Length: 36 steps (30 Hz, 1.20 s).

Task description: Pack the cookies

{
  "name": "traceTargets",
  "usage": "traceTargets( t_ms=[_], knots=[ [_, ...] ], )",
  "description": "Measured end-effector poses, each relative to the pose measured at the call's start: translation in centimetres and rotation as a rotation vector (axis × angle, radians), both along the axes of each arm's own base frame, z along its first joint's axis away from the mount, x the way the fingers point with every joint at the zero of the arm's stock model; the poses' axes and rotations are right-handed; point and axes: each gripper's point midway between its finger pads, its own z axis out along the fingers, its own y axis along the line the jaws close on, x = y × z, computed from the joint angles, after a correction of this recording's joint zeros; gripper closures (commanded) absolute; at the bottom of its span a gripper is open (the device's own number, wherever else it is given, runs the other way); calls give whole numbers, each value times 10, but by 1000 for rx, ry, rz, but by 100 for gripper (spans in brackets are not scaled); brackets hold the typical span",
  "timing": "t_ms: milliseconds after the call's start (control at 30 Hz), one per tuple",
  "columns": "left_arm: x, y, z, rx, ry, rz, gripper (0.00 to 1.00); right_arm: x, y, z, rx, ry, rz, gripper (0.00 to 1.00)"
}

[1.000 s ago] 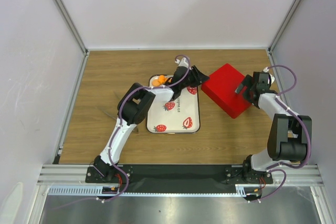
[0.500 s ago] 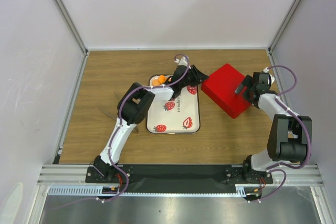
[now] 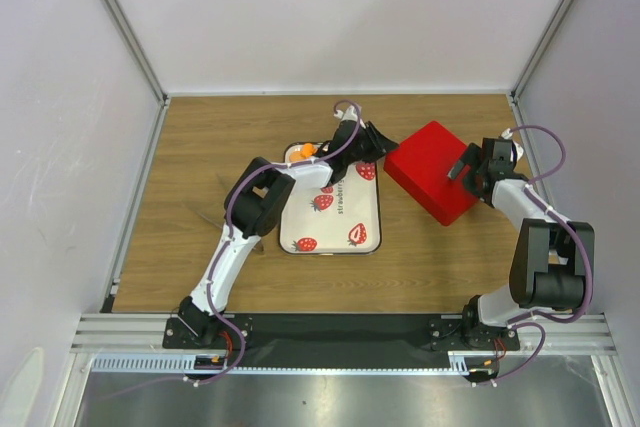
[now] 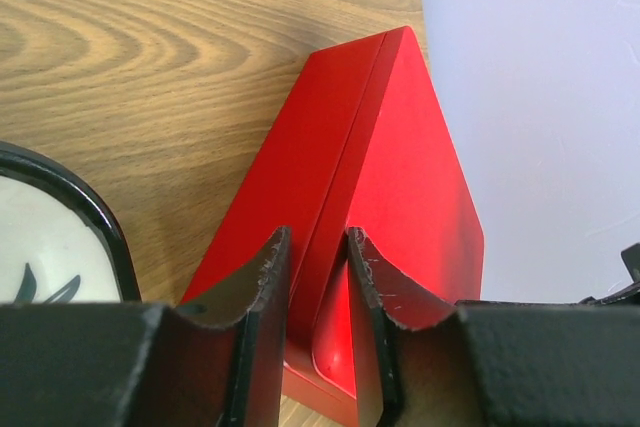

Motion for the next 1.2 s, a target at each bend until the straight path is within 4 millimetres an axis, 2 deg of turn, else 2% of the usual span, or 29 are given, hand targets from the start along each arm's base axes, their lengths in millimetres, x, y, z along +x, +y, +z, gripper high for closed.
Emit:
traceTargets(
  t_ms=[200,400,767,867,967,1200],
  knots=[
    [0,0,-1,0,12,6,56,-1,0,1,0,0,1,0],
    [-5,-2,-5,11,25,-2,50,-5,1,1,2,11,2,0],
    [-12,-2,-6,-53,8,-24,52,-10,2,1,12,23,7,0],
    [-15,-4,-5,-81,8,-37,61,-13,2,1,15,25,8,0],
    [-15,-4,-4,-103,14,-38,62,-14,2,1,16,25,8,0],
    [-14,-4,-4,-136,18,-39,49,-14,2,1,32,25,13,0]
  ],
)
